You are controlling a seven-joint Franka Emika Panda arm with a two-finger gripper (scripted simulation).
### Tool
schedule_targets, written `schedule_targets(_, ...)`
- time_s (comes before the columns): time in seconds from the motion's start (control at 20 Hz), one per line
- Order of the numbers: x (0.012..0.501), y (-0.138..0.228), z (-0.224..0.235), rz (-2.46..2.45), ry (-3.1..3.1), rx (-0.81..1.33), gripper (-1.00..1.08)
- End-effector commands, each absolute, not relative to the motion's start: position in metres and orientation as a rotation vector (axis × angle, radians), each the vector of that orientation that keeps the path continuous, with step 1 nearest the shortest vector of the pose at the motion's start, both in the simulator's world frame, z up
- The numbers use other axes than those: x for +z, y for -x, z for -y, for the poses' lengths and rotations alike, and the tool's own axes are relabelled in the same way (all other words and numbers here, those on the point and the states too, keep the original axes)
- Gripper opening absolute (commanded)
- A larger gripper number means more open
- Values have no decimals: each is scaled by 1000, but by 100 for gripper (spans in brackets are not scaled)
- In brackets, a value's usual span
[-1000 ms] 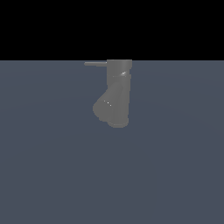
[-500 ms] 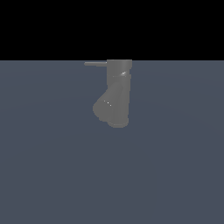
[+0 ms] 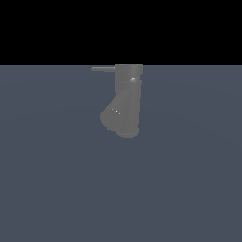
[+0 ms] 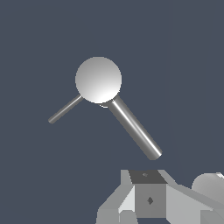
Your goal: Turn on the faucet by rotating a designated handle.
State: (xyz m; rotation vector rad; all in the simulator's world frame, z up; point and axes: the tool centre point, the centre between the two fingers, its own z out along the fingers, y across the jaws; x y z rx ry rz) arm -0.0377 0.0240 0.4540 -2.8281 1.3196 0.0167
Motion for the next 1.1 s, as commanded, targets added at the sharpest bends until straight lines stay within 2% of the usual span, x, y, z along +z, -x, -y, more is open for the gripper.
schedule_targets(0.0, 446, 23, -27, -1406, 2786, 17, -100)
schedule_targets(1.05, 354, -83, -58, -2063, 2357, 14, -100)
